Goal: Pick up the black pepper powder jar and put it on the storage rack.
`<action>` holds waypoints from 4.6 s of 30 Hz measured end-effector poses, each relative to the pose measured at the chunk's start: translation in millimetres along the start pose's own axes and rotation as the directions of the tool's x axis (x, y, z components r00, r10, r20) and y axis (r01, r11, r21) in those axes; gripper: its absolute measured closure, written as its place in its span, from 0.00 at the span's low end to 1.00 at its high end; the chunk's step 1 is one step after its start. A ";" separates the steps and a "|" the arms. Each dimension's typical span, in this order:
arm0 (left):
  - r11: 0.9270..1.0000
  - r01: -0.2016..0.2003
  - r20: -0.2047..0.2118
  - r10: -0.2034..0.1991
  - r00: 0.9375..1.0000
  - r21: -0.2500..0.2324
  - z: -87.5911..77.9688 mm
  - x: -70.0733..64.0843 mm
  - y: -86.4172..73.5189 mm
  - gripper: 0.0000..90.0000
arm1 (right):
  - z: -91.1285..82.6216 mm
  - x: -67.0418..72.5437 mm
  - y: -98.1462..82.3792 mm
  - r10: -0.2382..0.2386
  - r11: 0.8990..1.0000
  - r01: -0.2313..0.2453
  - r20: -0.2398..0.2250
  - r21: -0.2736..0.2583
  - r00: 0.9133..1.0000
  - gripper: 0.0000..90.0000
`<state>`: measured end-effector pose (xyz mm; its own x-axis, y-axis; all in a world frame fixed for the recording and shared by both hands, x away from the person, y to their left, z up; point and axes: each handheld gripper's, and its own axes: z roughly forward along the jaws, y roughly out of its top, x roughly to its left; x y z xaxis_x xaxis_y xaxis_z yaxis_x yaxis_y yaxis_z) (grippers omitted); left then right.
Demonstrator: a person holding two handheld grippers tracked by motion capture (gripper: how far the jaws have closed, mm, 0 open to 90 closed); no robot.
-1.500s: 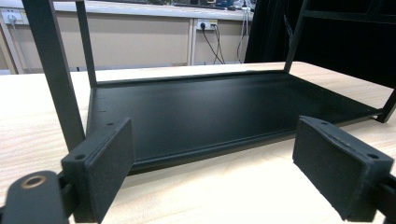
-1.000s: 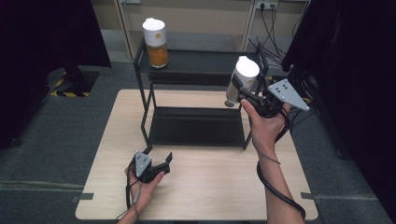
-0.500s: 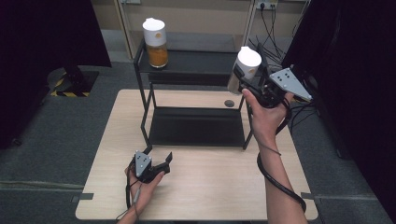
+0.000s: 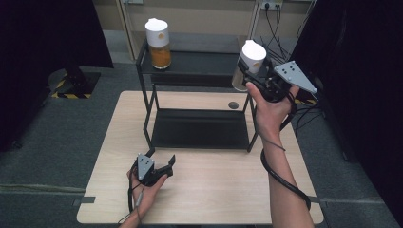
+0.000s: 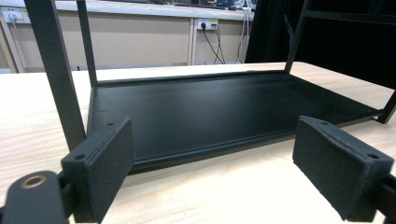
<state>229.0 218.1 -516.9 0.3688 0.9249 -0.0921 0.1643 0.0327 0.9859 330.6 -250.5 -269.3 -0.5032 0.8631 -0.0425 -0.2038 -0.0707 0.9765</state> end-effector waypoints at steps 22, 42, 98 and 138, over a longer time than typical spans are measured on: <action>1.000 -0.005 0.001 0.005 1.000 0.001 -0.2 -0.1 0.1 0.14 | 42.4 -10.2 24.0 -0.011 0.998 0.007 0.070 0.060 0.997 0.34; 1.000 -0.005 0.001 0.005 1.000 0.000 -0.3 -0.1 -0.1 0.14 | 70.2 -28.2 29.4 -0.015 0.992 -0.001 0.122 0.128 0.992 0.34; 1.000 -0.014 0.004 0.014 1.000 -0.008 -0.1 -2.2 -1.4 0.14 | 34.1 -35.1 18.8 0.017 0.993 -0.024 0.058 0.114 0.998 0.06; 1.000 -0.023 0.002 0.023 1.000 -0.009 -0.1 -3.5 -1.7 0.14 | -29.9 -15.0 -26.8 -0.056 0.982 0.055 -0.002 0.181 0.998 0.04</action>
<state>227.3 214.8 -518.2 0.3744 0.9246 -0.0701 0.1476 0.0153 0.9889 318.5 -276.5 -301.2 -0.4925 0.8649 -0.0973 -0.0758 0.0687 0.9948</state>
